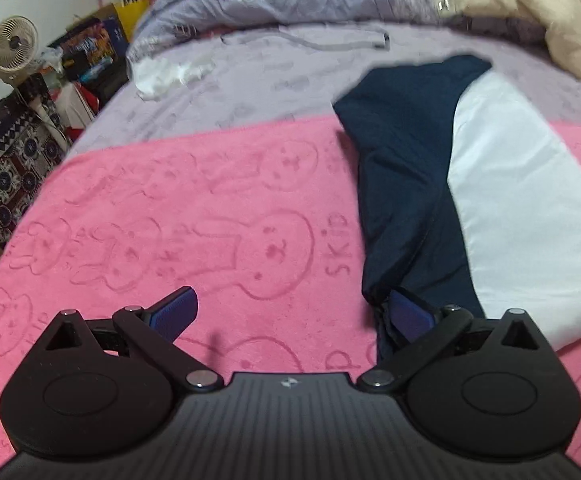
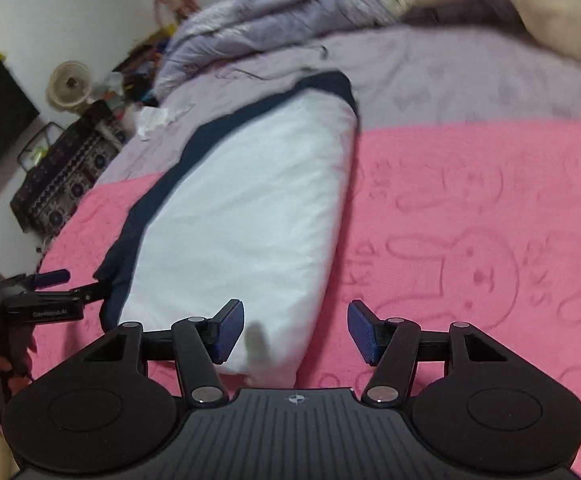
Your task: Fold clothes
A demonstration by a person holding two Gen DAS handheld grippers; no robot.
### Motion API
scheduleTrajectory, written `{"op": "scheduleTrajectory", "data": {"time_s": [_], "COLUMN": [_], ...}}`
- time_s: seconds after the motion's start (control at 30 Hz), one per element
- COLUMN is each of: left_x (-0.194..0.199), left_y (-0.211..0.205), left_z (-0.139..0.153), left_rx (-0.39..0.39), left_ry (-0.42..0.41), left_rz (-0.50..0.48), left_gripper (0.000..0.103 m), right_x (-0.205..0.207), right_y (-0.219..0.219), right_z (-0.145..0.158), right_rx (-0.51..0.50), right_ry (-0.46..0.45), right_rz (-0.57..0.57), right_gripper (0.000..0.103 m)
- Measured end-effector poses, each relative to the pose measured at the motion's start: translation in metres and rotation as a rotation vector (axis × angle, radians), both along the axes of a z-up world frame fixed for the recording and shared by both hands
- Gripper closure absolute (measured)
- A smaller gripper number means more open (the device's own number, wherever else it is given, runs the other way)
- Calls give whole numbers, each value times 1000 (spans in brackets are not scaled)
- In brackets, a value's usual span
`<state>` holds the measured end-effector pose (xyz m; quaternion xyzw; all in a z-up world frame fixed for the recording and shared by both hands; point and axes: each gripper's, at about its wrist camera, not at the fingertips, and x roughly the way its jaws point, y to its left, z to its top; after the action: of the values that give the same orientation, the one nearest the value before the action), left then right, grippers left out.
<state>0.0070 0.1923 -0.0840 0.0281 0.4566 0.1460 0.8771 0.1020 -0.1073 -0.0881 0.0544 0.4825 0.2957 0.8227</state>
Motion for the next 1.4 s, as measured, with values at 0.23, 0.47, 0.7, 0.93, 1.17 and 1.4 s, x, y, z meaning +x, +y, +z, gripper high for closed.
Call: {"op": "scheduleTrajectory", "data": {"time_s": [0.23, 0.47, 0.7, 0.93, 1.17, 1.4], "left_x": [-3, -9, -15, -19, -20, -21], "left_y": [4, 7, 8, 9, 9, 10], "left_z": [-20, -23, -26, -28, -29, -30], "left_rx": [-57, -96, -106, -118, -123, -130], "left_ry": [-28, -60, -95, -123, -138, -143], "left_rz": [32, 50, 37, 39, 43, 39], "left_gripper": [0, 0, 0, 0, 0, 0], "right_x": [-16, 35, 167, 230, 186, 56], "right_y": [-11, 45, 116, 137, 133, 108], "right_z": [0, 39, -20, -32, 9, -3], "right_rx": [-18, 136, 83, -85, -78, -80], "right_ry": [-4, -213, -228, -261, -486, -503], "right_rz": [0, 36, -90, -155, -135, 142], "right_gripper": [46, 46, 77, 64, 59, 36]}}
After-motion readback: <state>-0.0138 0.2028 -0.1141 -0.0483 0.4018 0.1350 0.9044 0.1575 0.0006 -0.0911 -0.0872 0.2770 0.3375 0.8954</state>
